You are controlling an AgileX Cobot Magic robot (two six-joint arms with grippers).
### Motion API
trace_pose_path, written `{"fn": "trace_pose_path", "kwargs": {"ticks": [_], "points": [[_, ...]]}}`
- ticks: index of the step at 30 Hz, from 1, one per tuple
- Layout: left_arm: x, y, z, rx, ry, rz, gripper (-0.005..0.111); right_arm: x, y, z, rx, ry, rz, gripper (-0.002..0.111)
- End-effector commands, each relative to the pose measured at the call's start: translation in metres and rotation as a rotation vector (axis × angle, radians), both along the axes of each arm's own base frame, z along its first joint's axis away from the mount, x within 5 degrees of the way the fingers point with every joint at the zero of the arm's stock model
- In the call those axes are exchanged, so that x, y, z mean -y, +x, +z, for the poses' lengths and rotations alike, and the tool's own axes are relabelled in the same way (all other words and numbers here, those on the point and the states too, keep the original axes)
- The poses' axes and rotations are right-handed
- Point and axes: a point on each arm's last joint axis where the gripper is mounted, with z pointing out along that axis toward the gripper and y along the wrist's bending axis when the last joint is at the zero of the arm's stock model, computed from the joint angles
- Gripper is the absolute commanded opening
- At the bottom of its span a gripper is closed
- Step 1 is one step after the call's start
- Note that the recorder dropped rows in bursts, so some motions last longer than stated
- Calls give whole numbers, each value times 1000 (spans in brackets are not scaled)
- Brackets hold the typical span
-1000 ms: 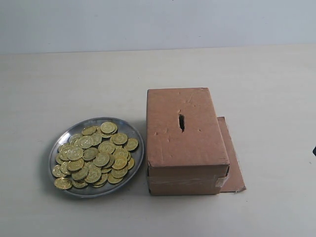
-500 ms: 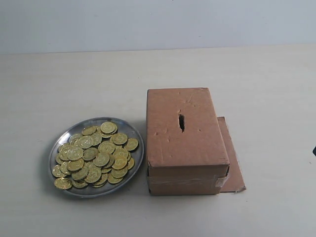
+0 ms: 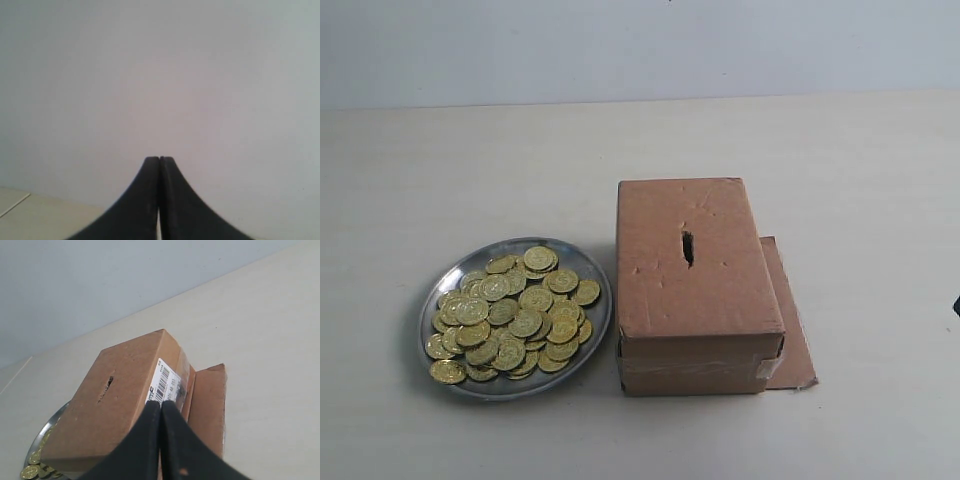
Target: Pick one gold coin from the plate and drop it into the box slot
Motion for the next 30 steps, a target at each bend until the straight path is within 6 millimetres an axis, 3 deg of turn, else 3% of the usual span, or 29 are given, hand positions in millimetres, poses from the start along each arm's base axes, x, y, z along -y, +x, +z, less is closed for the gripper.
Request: {"fn": "trace_pose_path", "kwargs": {"ticks": [1,4,9,15,27,30], "points": [[-1,-5,11,32,98,39,0,0,0,-1,7,-3,4,0],[-2,-5,13,35,103,59,0,0,0,-1,7,-3,4,0],[-6,0,-4,12,-99,44,0,0,0,-1,7,-2,5,0],[-11,-1,-3,43,-232,69,0,0,0,-1,7,-2,5,0],[-13,-2,-3,50,-243,88,0,0,0,-1,7,-2,5,0],[-17,-2,-7,47,-424,87,0,0,0,-1,7,-2,5,0]]}}
